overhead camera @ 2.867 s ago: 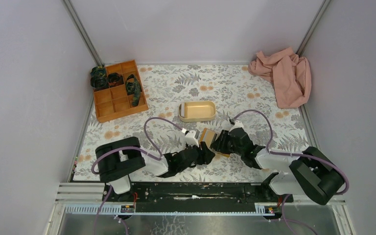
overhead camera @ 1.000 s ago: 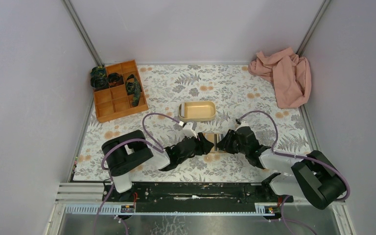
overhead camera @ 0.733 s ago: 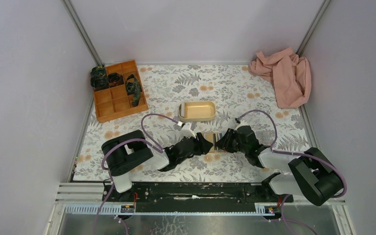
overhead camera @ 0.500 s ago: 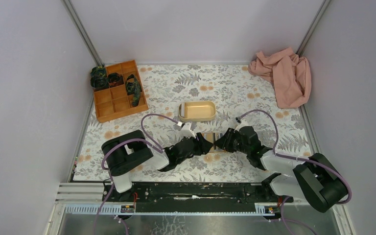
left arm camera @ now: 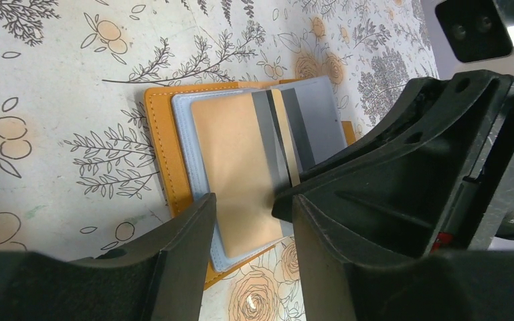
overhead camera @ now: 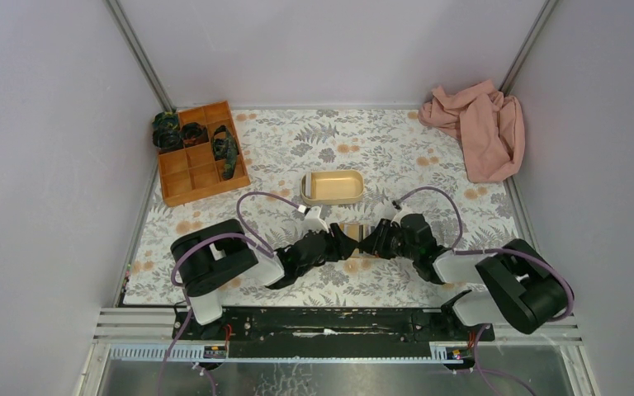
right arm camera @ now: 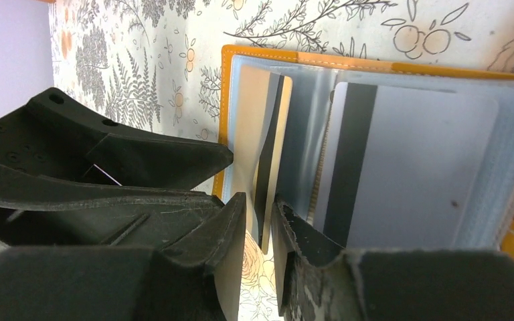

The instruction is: Take the credit cards out of the card holder

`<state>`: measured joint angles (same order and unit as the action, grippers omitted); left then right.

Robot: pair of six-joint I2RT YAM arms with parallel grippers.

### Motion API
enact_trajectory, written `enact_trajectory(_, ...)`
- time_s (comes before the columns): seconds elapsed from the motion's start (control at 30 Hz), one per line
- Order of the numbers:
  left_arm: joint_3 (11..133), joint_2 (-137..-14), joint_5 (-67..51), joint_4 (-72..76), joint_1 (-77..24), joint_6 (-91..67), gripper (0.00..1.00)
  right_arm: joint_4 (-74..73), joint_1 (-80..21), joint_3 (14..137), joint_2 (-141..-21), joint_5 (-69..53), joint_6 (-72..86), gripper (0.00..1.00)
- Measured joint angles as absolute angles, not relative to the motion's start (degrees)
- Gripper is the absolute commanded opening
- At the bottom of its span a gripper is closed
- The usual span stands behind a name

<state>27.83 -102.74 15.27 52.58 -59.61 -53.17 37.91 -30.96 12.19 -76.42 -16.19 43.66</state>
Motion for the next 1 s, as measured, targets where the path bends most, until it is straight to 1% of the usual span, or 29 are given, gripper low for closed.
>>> enact_trajectory(0.07,27.8,-102.7,15.3,52.6,-59.6,-53.2,0.54,40.1,-31.0,12.2,-79.0,-17.8,44.3,0.27)
enact_trajectory(0.3,27.5,-102.7,15.4,53.0,-59.5,-53.2,0.54,44.3,-30.8,12.2,-82.2,-19.8,45.1,0.26)
enact_trajectory(0.5,27.1,-102.5,15.4,53.2,-59.4,-53.4,0.54,46.2,-30.7,12.1,-83.3,-20.6,46.0,0.26)
enact_trajectory(0.6,27.1,-102.3,15.3,53.2,-59.4,-53.7,0.54,44.3,-30.7,11.9,-81.4,-20.4,45.6,0.26)
enact_trajectory(0.8,26.8,-102.0,14.9,53.0,-59.4,-54.1,0.54,35.2,-30.7,11.7,-71.7,-18.0,43.0,0.23)
enact_trajectory(0.93,26.8,-102.0,14.9,52.9,-59.4,-54.0,0.54,34.7,-30.7,11.7,-68.6,-18.1,42.4,0.21)
enact_trajectory(1.0,26.8,-102.0,14.8,52.9,-59.4,-54.0,0.54,34.3,-30.7,11.7,-68.3,-18.0,42.2,0.15)
